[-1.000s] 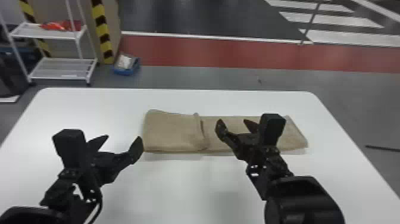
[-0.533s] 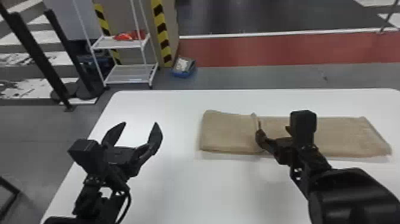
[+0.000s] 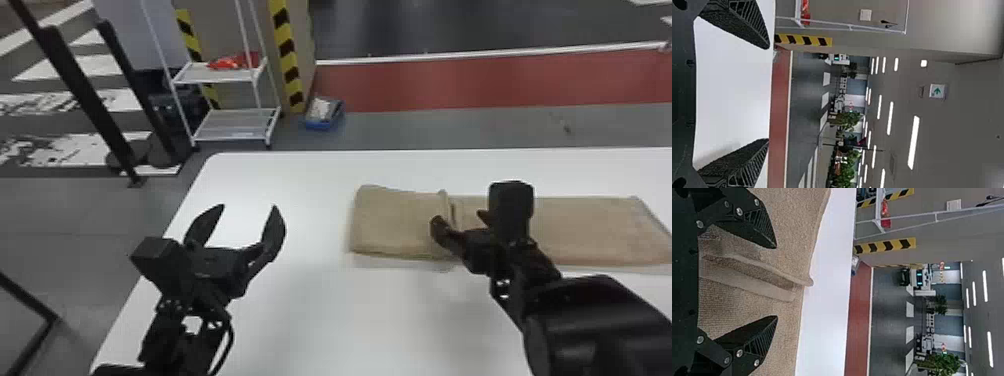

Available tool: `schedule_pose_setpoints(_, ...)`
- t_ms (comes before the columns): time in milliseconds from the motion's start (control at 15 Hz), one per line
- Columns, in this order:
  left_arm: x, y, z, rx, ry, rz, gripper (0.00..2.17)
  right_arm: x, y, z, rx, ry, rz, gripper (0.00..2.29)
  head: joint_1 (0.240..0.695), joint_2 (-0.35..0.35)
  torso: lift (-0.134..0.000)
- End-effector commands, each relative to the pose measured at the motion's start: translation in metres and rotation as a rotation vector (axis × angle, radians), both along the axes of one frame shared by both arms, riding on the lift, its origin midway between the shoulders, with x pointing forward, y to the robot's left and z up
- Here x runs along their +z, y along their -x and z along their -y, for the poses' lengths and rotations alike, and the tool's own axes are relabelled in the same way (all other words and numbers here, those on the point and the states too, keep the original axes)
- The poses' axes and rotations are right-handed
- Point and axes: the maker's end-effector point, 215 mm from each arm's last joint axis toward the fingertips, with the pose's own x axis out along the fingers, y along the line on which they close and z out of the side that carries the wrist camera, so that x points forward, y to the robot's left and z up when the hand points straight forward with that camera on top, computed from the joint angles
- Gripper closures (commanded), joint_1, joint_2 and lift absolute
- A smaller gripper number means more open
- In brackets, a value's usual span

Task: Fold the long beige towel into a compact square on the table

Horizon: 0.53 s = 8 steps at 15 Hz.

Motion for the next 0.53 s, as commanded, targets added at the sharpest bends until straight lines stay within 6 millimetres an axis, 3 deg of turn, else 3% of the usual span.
schedule_pose_setpoints(0,-0.001,0.002,0.0,0.0,-0.003,-0.001,0.03,0.007,-0.005,-0.005,0.008,0.001,0.002,0.29,0.695,0.171,-0.123)
schedule_pose_setpoints(267,-0.004,0.005,0.002,-0.008,-0.004,-0.007,0.03,-0.004,-0.008,-0.012,0.026,0.029,-0.032,0.53,0.695,0.179,-0.123)
schedule_pose_setpoints(467,-0.004,0.006,0.002,-0.007,-0.007,-0.009,0.03,-0.011,-0.005,-0.012,0.026,0.037,-0.053,0.53,0.695,0.181,-0.123)
